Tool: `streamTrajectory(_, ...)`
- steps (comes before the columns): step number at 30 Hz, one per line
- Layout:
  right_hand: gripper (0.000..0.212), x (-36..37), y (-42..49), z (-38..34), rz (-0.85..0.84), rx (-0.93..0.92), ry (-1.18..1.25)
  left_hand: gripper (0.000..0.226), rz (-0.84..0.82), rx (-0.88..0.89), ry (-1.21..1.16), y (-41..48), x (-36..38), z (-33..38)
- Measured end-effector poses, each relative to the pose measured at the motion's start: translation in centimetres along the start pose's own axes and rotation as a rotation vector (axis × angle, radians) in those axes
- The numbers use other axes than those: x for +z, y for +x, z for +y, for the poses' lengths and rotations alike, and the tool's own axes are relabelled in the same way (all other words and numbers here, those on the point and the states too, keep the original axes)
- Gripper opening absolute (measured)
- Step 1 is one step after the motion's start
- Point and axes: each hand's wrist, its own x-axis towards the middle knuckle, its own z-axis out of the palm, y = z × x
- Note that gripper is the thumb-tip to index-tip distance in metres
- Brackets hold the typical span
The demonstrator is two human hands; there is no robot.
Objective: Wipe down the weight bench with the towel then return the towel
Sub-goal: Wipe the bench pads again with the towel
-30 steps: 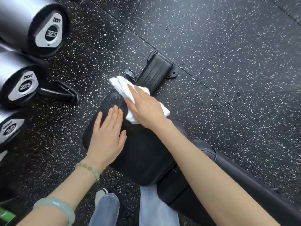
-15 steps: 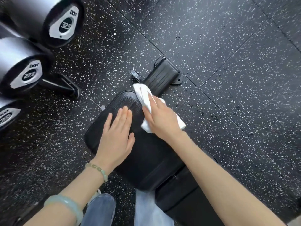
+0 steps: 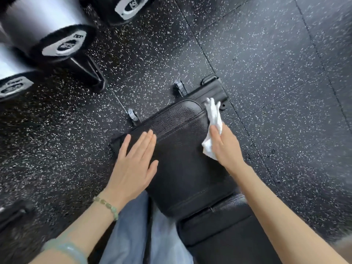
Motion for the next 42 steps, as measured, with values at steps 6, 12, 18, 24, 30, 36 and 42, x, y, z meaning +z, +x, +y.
streamTrajectory(6, 0.043, 2.8, 6.8, -5.7, -0.016, -0.186, -0.283, 0.061, 0.01, -0.057, -0.073, -3.4, 3.0, -0.4)
streamTrajectory(12, 0.046, 5.9, 6.2, -10.0, -0.052, -0.465, -0.892, 0.061, 0.07, -0.121, -0.194, -4.2, 4.0, -0.3)
streamTrajectory(18, 0.045, 12.3, 2.5, -12.1, -0.171, -0.754, -0.917, 0.06, 0.075, -0.181, -0.242, -5.5, 4.2, 0.2)
streamTrajectory(24, 0.049, 4.9, 6.8, -8.8, -0.09, -0.648, -0.899, 0.061, 0.087, -0.202, -0.307, -5.7, 4.7, 0.5)
streamTrajectory(30, 0.054, 4.8, 7.0, -9.2, -0.004, -0.42, -0.896, 0.061, 0.071, -0.193, -0.3, -5.9, 5.1, 0.5)
streamTrajectory(36, 0.051, 12.7, 3.1, -13.2, -0.278, -0.587, -1.048, 0.06, 0.085, -0.194, -0.294, -5.8, 5.1, 0.6)
streamTrajectory(42, 0.049, 9.8, 3.7, -11.7, -0.36, -0.728, -0.909, 0.062, 0.061, -0.187, -0.332, -6.6, 5.1, 0.7)
